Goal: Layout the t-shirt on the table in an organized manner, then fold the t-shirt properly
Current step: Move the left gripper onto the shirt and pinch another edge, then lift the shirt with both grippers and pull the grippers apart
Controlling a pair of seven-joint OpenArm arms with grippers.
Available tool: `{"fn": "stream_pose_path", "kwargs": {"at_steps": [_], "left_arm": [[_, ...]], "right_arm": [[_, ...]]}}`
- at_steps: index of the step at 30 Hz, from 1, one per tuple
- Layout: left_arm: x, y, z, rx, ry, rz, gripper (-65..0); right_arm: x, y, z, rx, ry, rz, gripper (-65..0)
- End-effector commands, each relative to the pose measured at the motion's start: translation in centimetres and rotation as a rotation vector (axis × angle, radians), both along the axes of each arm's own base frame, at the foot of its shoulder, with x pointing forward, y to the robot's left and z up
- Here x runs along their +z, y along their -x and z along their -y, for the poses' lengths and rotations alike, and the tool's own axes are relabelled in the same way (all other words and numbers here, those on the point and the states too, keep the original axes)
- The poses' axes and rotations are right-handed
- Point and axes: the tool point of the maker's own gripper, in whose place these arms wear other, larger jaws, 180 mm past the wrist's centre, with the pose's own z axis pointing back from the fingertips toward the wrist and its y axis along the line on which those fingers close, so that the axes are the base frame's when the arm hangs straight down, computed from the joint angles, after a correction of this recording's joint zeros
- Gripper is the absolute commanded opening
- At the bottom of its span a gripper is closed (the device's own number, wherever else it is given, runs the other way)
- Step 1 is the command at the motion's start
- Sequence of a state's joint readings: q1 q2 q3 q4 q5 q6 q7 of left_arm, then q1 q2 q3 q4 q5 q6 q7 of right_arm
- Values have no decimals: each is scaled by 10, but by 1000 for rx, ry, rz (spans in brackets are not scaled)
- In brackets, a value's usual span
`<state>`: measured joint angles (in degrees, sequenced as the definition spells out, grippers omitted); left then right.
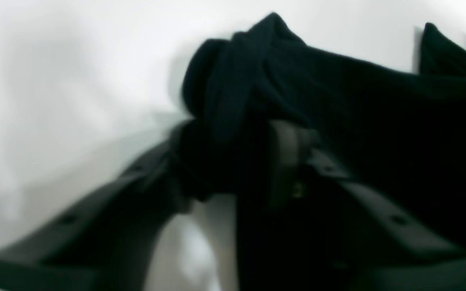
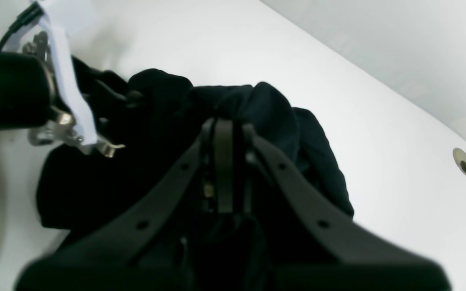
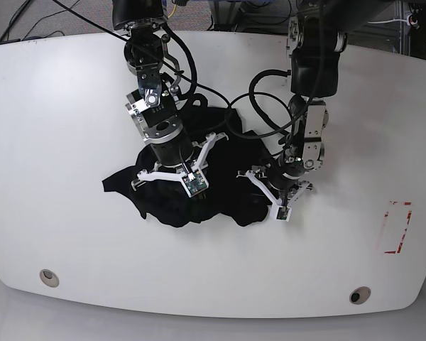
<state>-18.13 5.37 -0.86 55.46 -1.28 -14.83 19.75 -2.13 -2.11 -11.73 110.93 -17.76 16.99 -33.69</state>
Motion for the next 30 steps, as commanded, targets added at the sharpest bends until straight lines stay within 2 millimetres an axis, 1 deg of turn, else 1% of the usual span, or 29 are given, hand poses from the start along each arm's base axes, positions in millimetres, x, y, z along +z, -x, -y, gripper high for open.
{"fn": "stream_pose_path", "kwargs": {"at_steps": [1, 3, 10, 11, 12, 14, 16, 17, 18, 19, 21, 23, 25, 27, 29, 30], "left_arm": [[4, -4, 3, -8, -4, -5, -621], [3, -3, 3, -7, -6, -6, -650], [6, -5, -2, 1, -9, 4, -650], [8, -7, -4, 3, -13, 8, -650], [11, -9, -12, 8, -25, 21, -650], [20, -13, -20, 15, -38, 47, -650], [33, -17, -25, 21, -47, 84, -650], [49, -22, -31, 28, -56, 128, -650], [59, -23, -39, 41, -64, 157, -650], [63, -23, -45, 50, -70, 168, -650], [81, -22, -66, 78, -100, 207, -650], [99, -22, -79, 97, -122, 237, -650], [118, -23, -88, 113, -135, 279, -650], [143, -23, -96, 129, -150, 340, -650], [161, -18, -100, 134, -169, 382, -650], [166, -15, -103, 136, -179, 392, -650]], "right_arm": [[20, -5, -4, 9, -24, 64, -650], [20, -5, -4, 8, -24, 64, -650], [24, -5, -1, 3, -25, 76, -650], [25, -5, -1, 2, -25, 77, -650], [26, -6, -1, 1, -26, 81, -650], [28, -7, 2, -5, -24, 87, -650], [34, -10, 9, -24, -25, 103, -650], [40, -13, 14, -39, -26, 121, -650], [45, -15, 17, -45, -27, 135, -650], [47, -16, 18, -49, -27, 141, -650], [55, -18, 21, -52, -23, 163, -650], [64, -22, 22, -52, -18, 188, -650], [69, -25, 26, -53, -1, 204, -650], [74, -28, 29, -53, 10, 220, -650], [78, -31, 31, -52, 18, 234, -650], [81, -32, 31, -52, 19, 240, -650]]}}
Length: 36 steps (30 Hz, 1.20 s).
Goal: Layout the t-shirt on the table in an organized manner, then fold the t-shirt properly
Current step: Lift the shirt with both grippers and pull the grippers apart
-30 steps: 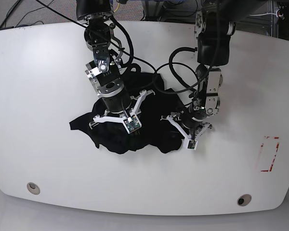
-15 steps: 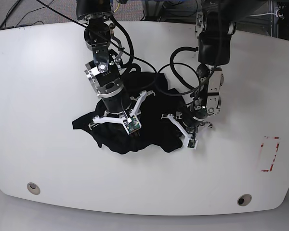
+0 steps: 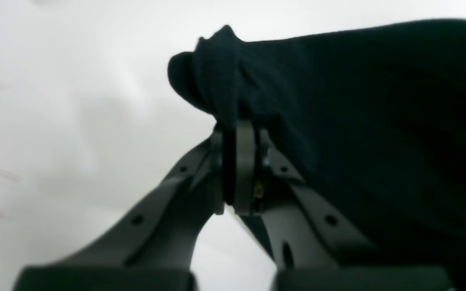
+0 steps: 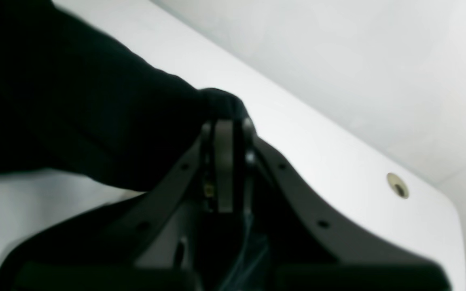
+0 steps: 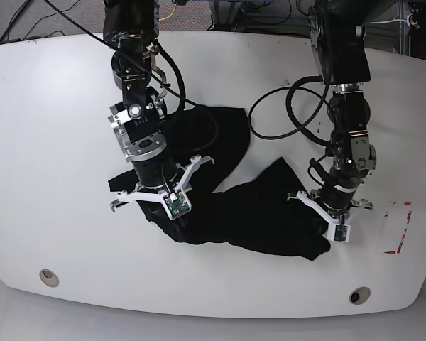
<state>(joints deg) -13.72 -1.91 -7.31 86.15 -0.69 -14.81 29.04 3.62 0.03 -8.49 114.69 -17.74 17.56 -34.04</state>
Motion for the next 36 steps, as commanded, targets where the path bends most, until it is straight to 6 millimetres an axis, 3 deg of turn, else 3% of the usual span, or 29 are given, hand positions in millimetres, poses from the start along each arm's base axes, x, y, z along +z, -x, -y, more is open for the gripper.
{"fn": "stream_pose_path", "kwargs": {"at_steps": [1, 7, 16, 26, 36], "left_arm": [[42, 0, -1, -11, -22, 112, -650], [105, 9, 1, -15, -62, 266, -650], [170, 18, 1, -8, -108, 399, -650], [246, 12, -9, 24, -151, 545, -650], [321, 9, -22, 71, -179, 661, -650]], "right_arm": [[31, -9, 2, 1, -7, 100, -650], [56, -21, 6, -1, 12, 169, -650], [106, -40, 19, -22, 45, 292, -648], [162, -63, 37, -37, 128, 421, -648], [202, -82, 31, 23, 226, 476, -648]]}}
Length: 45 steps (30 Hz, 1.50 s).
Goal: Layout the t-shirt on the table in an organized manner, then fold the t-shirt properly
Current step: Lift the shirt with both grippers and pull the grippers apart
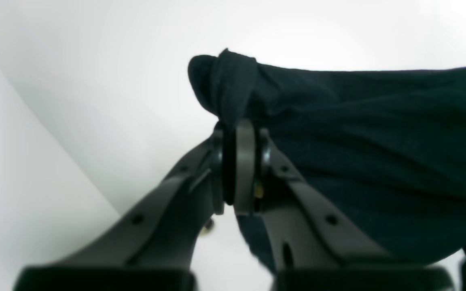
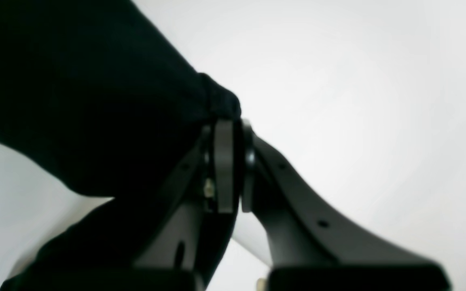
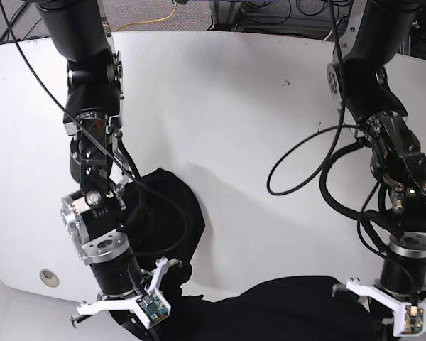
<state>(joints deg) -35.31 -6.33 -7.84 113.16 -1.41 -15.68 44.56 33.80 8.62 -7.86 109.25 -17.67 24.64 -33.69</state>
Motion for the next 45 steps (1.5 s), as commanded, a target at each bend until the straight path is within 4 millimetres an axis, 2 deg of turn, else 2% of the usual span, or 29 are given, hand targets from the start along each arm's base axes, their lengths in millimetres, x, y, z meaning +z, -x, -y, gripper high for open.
{"fn": "stream_pose_path", "kwargs": {"at_steps": [1, 6, 10, 13, 15, 16, 23, 28, 29, 36, 41, 45], "left_arm": [[43, 7, -4, 15, -1, 108, -650], [69, 8, -8, 37, 1, 124, -650], [82, 10, -10, 48, 1, 132, -650], [80, 10, -16, 63, -12, 119, -650], [75, 9, -17, 66, -17, 102, -650], [71, 8, -17, 66, -18, 94, -650], [0, 5, -35, 107, -65, -75, -650], [-57, 14, -54, 145, -61, -204, -650], [-73, 19, -60, 156, -62, -244, -650], [-152, 52, -95, 205, -109, -448, -650], [-187, 81, -126, 276, -98, -543, -650], [-207, 103, -145, 330, -84, -603, -650]], "right_arm": [[34, -2, 0, 11, 11, 82, -648], [49, -9, 9, 0, 23, 96, -648], [50, -12, 9, 8, 45, 87, -648], [38, -13, 8, 13, 54, 56, -648], [13, -12, 6, 14, 58, -5, -648], [7, -11, 5, 18, 59, -16, -648], [-86, 10, -16, 68, 33, -216, -648], [-134, 34, -29, 93, -8, -325, -648], [-145, 41, -33, 98, -20, -351, -648], [-197, 74, -49, 118, -85, -490, -648], [-225, 96, -58, 119, -128, -572, -648], [-244, 111, -59, 117, -134, -625, -629]]}}
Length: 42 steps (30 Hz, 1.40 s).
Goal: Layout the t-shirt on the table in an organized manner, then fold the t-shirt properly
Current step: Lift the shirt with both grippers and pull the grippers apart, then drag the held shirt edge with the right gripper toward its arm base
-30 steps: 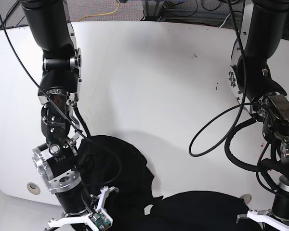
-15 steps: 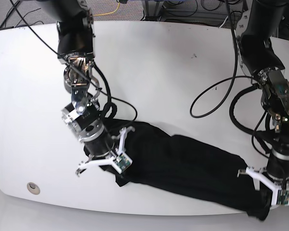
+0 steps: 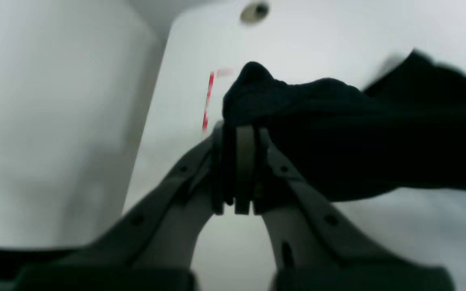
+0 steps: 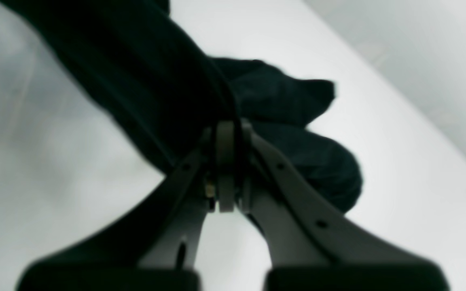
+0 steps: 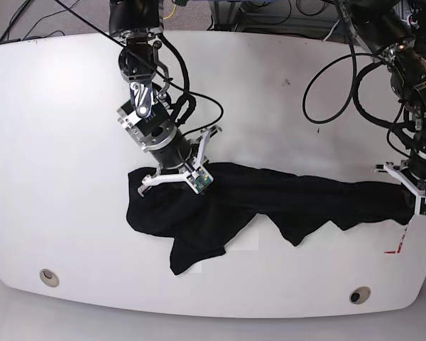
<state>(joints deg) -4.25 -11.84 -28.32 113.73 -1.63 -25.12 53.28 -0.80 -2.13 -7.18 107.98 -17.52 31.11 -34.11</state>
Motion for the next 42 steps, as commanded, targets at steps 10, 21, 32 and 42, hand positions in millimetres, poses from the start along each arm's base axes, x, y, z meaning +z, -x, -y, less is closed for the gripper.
{"fn": "stream_pose_path", "kwargs": {"at_steps": [10, 21, 32, 42], "left_arm": [[-18, 55, -51, 106, -76, -93, -650], [-37, 105, -84, 181, -110, -200, -650], [-51, 121, -83, 140, -130, -278, -650], [-55, 121, -79, 102, -143, -302, -625]], "right_arm": [[-21, 30, -10, -19, -56, -74, -414], [-36, 42, 11, -94, -61, -124, -200], [-27, 17, 59, -257, -244, -114, -171], [-44, 10, 35, -204, -474, -271, -173]]}}
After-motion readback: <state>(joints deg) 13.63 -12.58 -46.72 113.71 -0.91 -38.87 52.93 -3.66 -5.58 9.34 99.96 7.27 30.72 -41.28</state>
